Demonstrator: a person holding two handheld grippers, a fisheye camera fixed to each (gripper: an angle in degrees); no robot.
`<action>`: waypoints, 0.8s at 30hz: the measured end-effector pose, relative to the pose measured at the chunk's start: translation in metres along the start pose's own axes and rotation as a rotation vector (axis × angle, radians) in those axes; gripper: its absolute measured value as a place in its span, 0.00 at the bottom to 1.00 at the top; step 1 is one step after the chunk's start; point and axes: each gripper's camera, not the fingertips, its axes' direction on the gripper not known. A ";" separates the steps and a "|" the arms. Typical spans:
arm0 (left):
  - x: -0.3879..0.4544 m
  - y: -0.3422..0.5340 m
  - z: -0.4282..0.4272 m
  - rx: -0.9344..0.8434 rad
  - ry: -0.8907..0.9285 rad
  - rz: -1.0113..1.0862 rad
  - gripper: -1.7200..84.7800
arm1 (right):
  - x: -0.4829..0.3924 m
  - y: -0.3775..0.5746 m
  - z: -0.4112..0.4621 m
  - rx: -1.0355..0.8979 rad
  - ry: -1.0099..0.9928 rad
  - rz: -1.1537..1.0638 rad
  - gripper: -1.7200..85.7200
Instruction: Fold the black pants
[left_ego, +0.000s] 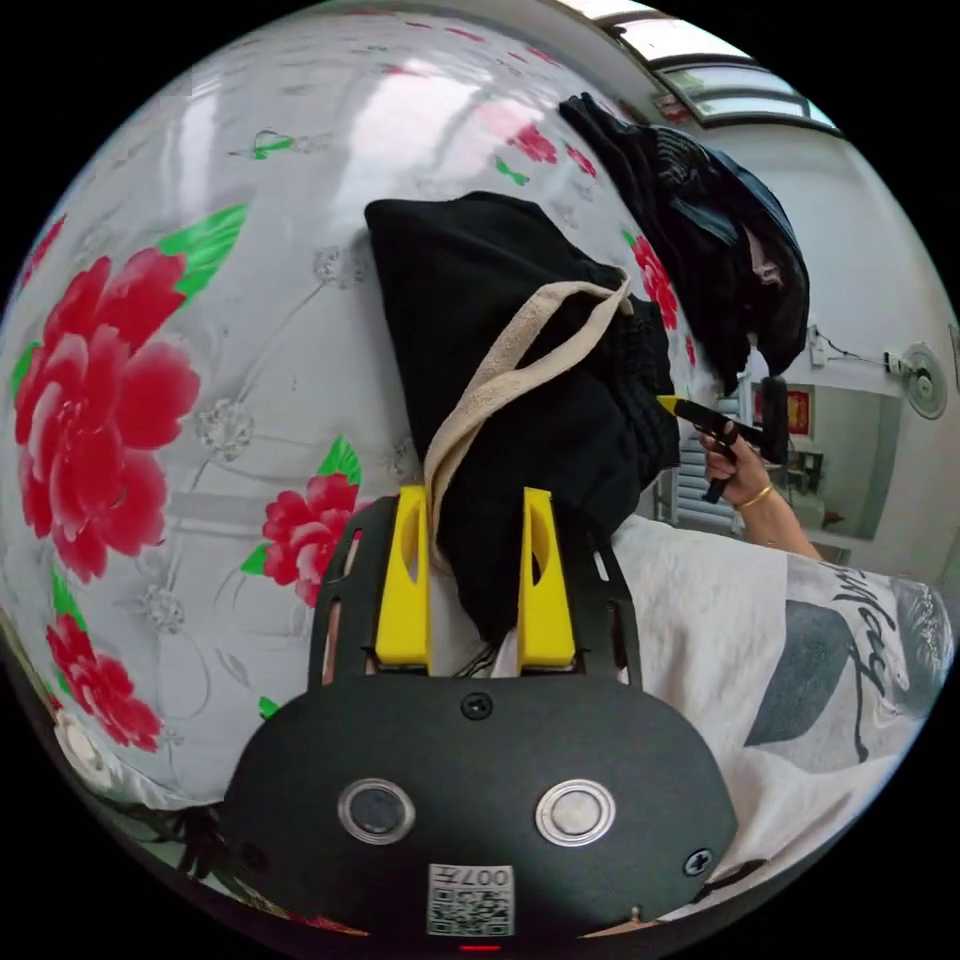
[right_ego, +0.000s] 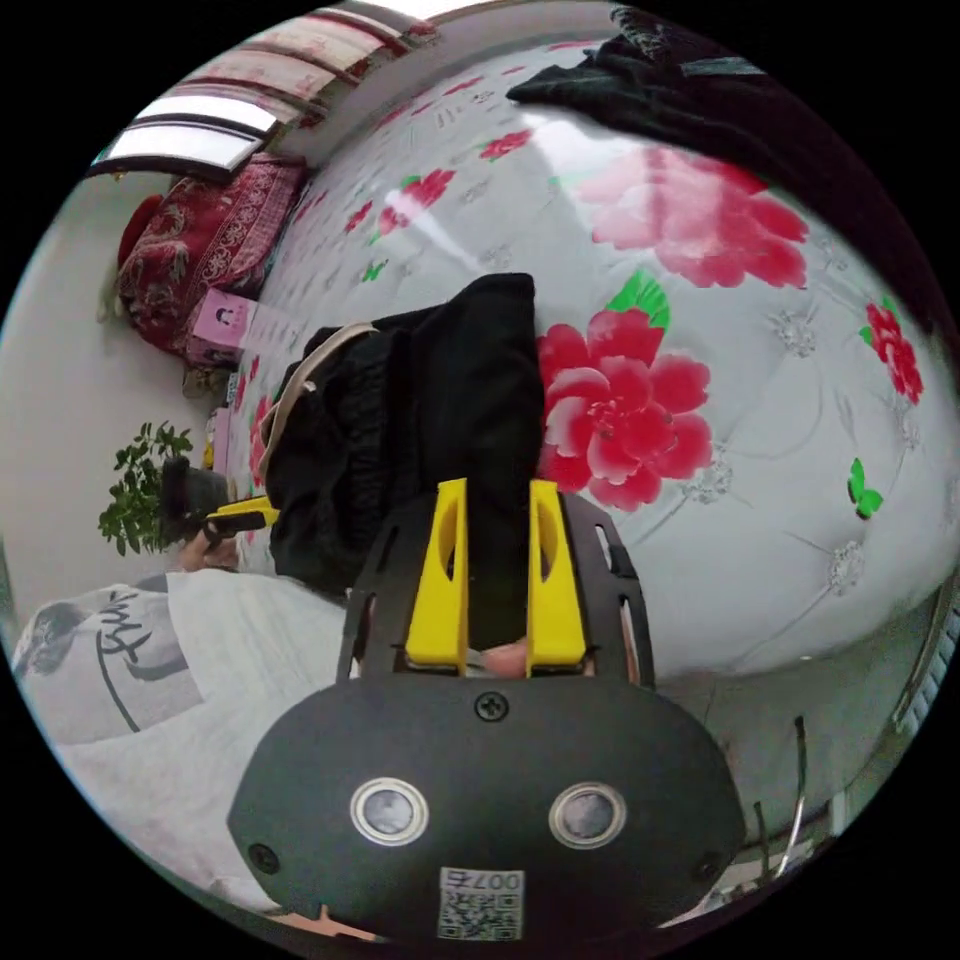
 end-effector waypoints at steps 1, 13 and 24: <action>0.002 -0.007 0.002 -0.025 -0.003 0.028 0.15 | -0.003 -0.005 0.002 -0.014 -0.005 -0.004 0.11; -0.052 -0.136 -0.084 0.112 -0.158 0.035 0.08 | -0.097 -0.205 0.034 -0.058 -0.018 -0.148 0.07; -0.095 -0.188 -0.182 0.379 -0.714 -0.398 0.01 | -0.297 -0.379 0.087 0.090 0.231 -0.468 0.10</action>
